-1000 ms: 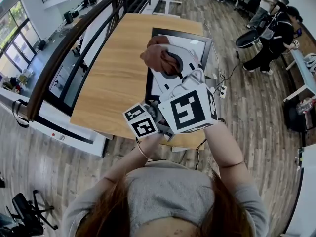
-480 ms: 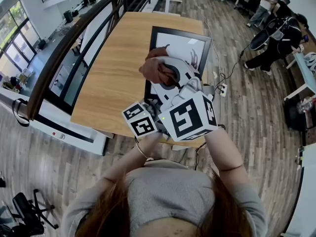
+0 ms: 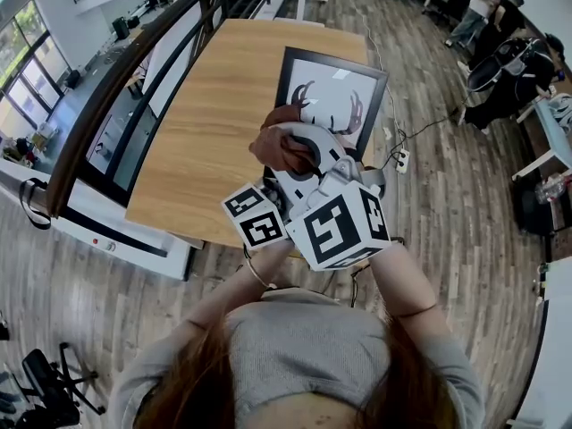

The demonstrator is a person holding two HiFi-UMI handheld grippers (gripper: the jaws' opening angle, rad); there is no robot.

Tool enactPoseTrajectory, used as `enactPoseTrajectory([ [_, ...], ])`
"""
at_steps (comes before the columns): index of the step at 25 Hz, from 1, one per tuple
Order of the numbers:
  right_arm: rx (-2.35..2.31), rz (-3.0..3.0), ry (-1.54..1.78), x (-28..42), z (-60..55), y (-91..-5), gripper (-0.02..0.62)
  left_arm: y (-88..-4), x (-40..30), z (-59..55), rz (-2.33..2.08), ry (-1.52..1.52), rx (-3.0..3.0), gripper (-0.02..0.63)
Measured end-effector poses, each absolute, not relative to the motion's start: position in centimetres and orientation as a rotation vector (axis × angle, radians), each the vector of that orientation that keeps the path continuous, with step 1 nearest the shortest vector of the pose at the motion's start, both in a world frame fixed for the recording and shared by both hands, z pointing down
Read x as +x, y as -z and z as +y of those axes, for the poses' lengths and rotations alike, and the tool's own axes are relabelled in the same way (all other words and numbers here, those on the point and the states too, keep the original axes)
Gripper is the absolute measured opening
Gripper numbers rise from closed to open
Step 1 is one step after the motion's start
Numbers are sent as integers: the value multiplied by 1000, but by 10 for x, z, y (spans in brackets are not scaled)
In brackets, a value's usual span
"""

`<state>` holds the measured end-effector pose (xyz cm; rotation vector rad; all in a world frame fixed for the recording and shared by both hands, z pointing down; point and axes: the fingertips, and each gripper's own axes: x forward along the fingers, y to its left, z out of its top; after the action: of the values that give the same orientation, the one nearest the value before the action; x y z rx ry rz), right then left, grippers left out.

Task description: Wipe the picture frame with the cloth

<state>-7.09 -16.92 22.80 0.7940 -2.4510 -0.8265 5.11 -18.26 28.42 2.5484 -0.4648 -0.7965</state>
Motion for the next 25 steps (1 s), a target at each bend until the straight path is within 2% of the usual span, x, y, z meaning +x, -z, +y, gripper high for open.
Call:
enactPoseTrajectory([
  [25, 538, -2241, 827, -73, -138, -282, 46, -312, 55, -179, -543, 664, 2572, 29],
])
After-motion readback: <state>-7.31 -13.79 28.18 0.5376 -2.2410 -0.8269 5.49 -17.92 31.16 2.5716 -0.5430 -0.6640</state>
